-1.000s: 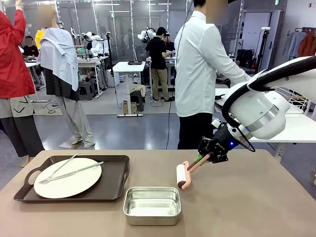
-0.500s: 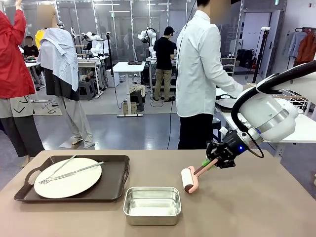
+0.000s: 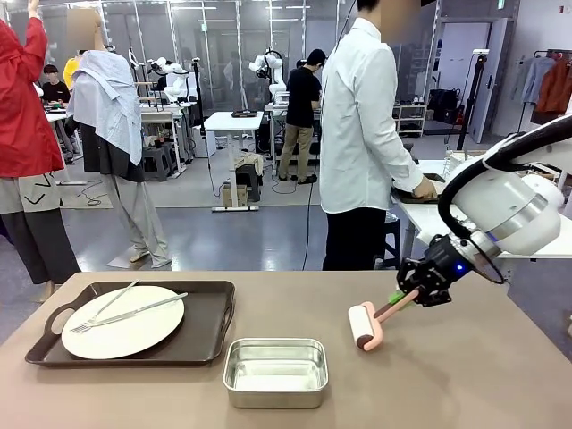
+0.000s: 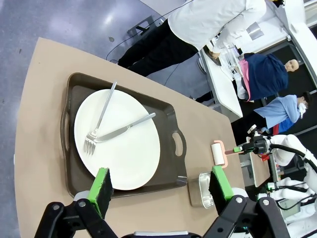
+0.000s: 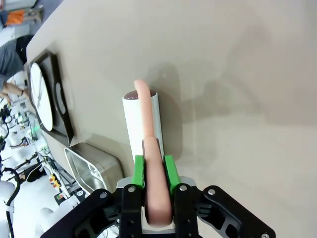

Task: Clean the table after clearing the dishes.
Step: When the left (or right) Handle tray is removed, use the left hand (or right hand) to clean the left (or right) side of the table with the Lint Roller.

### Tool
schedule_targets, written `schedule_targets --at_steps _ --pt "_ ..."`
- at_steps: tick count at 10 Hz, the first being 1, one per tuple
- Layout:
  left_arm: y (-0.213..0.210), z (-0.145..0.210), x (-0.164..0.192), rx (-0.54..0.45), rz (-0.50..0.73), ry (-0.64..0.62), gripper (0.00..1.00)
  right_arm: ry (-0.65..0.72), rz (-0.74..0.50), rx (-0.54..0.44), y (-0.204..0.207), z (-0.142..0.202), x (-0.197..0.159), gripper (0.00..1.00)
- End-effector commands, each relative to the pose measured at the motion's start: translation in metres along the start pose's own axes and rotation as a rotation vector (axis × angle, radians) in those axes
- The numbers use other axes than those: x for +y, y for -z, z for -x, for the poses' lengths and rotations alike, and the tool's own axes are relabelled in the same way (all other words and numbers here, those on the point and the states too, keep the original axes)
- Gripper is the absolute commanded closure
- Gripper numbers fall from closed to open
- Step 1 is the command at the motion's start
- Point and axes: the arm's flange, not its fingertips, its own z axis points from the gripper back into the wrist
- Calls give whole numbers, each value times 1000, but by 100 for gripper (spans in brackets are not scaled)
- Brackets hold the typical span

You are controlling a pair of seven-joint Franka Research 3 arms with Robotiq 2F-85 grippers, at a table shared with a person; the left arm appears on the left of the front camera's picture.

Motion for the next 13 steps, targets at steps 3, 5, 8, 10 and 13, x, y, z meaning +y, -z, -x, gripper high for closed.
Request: schedule_targets --at_steps 3,5,8,10,13 --pt "-2 0 1 -9 17 7 0 87 286 34 -11 22 -60 79" --pt "-2 0 1 -9 17 7 0 122 352 52 -25 23 -71 79" --pt "-2 0 1 -9 17 7 0 126 402 76 -50 18 -88 79" --pt "-2 0 1 -9 17 7 0 177 438 93 -61 16 -95 79" --pt "-2 0 1 -9 17 7 0 235 482 50 -87 20 -97 79"
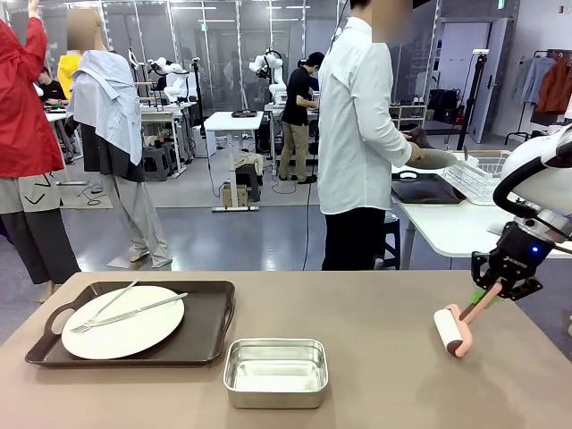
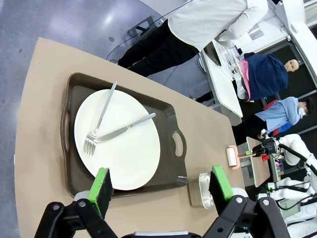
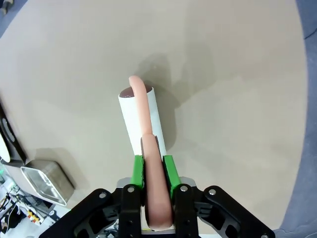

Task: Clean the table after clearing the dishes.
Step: When the left (or right) Handle tray is removed, use the left hand (or right hand) to clean the left (or right) side of the table with the Lint Roller.

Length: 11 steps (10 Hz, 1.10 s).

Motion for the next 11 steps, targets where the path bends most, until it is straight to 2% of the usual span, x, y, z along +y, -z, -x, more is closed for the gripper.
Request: schedule_targets --at_steps 1,6,11 --pt "-2 0 1 -9 17 6 0 44 163 78 26 18 -31 79" --pt "-2 0 1 -9 17 6 0 16 255 -15 -35 36 -4 79" --pt "-2 0 1 -9 17 6 0 -54 312 -93 -91 55 39 79"
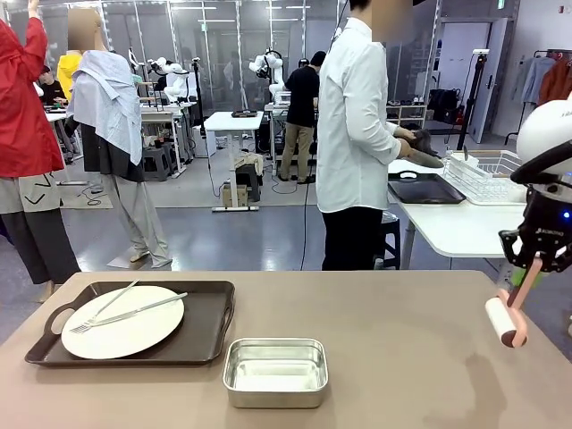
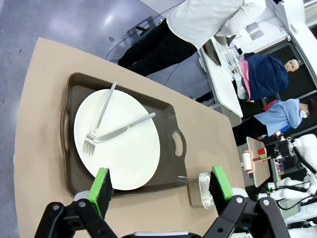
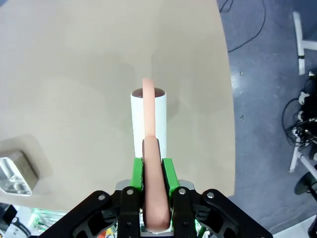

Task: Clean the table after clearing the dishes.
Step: When the left (or right) Handle tray is removed, use the left hand (or right hand) to clean the left (or right) side of the table with the Lint Roller, then place the Lint Roller back on top of the Airtight Container.

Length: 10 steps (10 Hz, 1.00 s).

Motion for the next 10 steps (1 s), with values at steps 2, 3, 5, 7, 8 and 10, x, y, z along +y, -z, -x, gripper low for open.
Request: schedule_targets --at_steps 2,3,5,7,8,10 --pt "-2 0 1 -9 17 6 0 -10 35 -30 -15 6 25 79" --pt "-2 0 1 -9 17 6 0 -17 10 -10 -11 3 8 79" --pt "-2 0 1 -9 17 6 0 -17 10 -10 -11 3 8 79" --pt "-2 0 1 -9 17 6 0 -17 10 -10 -11 3 8 79" --pt "-2 0 1 -9 17 6 0 -17 10 -10 -11 3 8 79" --pt "-2 0 1 -9 17 6 0 -17 10 -10 -11 3 8 79"
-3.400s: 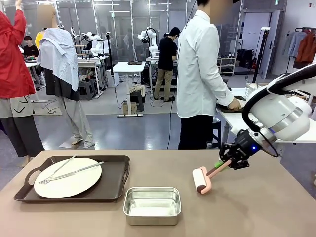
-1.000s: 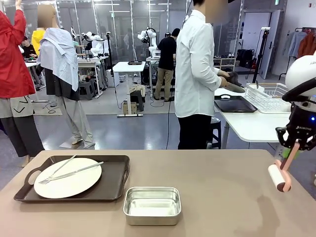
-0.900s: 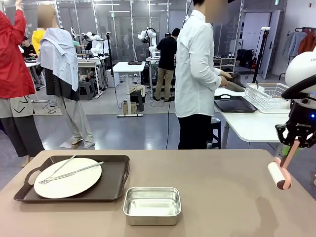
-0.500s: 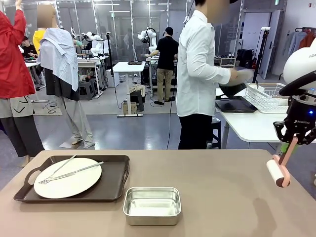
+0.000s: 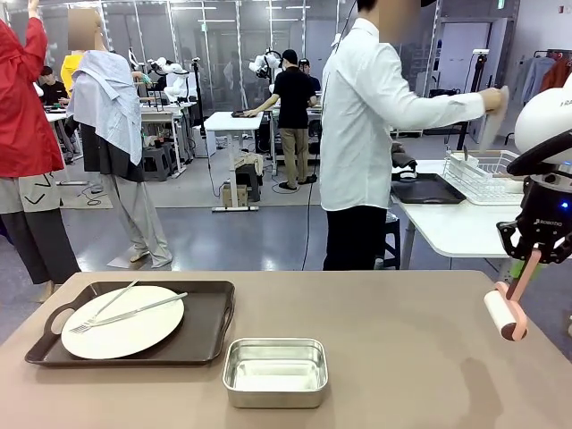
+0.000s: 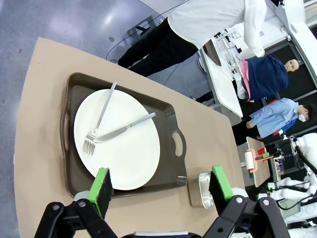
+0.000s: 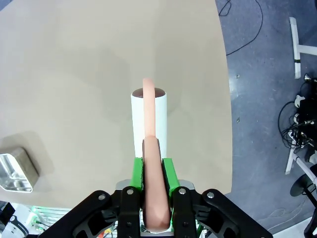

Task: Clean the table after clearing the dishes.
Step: Place the Lint Roller back on top of the Airtight Container.

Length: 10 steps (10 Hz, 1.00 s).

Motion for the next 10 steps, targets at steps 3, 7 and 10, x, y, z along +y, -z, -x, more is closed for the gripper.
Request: schedule_targets --at_steps 3,7,10 --pt "-2 0 1 -9 17 6 0 -3 -1 -4 -1 2 1 79" --pt "-2 0 1 -9 17 6 0 0 0 0 0 0 0 79" --pt "-2 0 1 -9 17 6 0 -395 95 -146 -47 -37 101 79"
